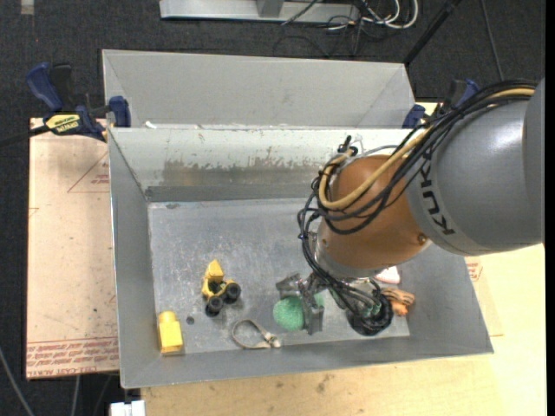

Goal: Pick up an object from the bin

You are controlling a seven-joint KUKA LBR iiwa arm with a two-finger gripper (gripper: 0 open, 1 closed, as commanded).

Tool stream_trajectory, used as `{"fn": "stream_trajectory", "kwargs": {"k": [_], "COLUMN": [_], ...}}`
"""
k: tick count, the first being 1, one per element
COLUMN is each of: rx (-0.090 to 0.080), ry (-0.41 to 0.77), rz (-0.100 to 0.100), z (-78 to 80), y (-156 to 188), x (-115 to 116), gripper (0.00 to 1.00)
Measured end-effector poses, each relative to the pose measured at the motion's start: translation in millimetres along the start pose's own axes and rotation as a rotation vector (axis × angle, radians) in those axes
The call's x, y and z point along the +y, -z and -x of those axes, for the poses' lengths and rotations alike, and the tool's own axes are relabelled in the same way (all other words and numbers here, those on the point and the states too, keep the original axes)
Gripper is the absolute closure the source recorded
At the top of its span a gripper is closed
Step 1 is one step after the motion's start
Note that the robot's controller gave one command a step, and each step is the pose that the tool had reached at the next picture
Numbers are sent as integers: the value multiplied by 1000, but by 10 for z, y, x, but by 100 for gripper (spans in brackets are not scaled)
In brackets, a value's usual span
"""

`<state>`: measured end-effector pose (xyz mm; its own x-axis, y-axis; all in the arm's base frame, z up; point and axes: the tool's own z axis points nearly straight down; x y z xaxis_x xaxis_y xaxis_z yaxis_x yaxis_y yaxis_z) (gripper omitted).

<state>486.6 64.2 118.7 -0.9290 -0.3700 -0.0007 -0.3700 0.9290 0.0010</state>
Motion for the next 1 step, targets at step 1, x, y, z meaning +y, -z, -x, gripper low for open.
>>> {"fn": "stream_trajectory", "kwargs": {"k": [1], "rx": [-1], "ry": [0], "rz": [0], "z": [3], "y": [77], "x": [1], "gripper": [100]}}
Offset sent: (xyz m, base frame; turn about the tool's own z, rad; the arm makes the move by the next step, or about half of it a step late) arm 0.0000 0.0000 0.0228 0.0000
